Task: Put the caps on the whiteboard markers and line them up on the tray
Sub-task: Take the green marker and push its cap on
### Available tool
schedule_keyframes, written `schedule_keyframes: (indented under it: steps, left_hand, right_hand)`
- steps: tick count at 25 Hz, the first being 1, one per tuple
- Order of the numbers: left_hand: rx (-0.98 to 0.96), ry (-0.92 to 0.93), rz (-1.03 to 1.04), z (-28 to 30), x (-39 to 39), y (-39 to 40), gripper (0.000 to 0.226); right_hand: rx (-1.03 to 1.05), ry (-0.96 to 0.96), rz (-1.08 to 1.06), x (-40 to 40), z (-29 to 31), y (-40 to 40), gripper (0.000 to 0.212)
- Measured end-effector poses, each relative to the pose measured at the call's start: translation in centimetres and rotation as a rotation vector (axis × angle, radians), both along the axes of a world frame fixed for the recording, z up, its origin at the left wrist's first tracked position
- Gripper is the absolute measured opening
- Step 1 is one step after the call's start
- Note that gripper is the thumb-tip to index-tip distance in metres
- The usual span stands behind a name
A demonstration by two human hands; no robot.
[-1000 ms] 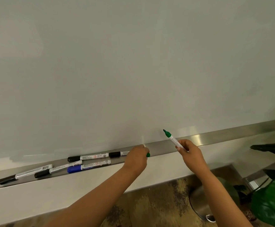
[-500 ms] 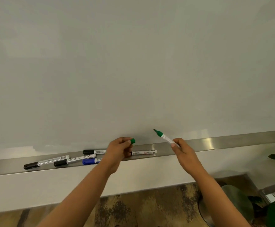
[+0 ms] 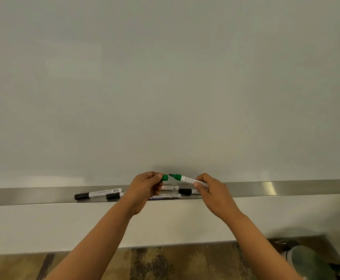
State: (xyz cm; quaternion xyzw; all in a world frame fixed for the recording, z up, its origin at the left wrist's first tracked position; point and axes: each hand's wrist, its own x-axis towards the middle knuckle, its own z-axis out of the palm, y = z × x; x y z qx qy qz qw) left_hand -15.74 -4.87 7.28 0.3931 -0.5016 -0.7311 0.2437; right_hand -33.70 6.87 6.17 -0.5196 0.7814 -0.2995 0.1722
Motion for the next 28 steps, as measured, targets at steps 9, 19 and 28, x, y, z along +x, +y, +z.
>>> schedule_keyframes:
  steps: [9, 19, 28]
  left_hand:
    - [-0.106, -0.084, -0.011, 0.3, 3.3, -1.3, 0.017]
    - [-0.087, -0.059, -0.055, 0.7, 4.3, -1.2, 0.008]
    - [0.066, -0.094, -0.107, 2.2, 4.2, -1.5, 0.005]
  right_hand:
    - [0.003, 0.084, 0.027, 4.3, 0.4, -1.4, 0.01]
    - [0.03, 0.492, -0.055, 8.9, 1.3, -3.8, 0.066]
    - [-0.047, 0.536, -0.075, 9.1, 1.4, -5.7, 0.071]
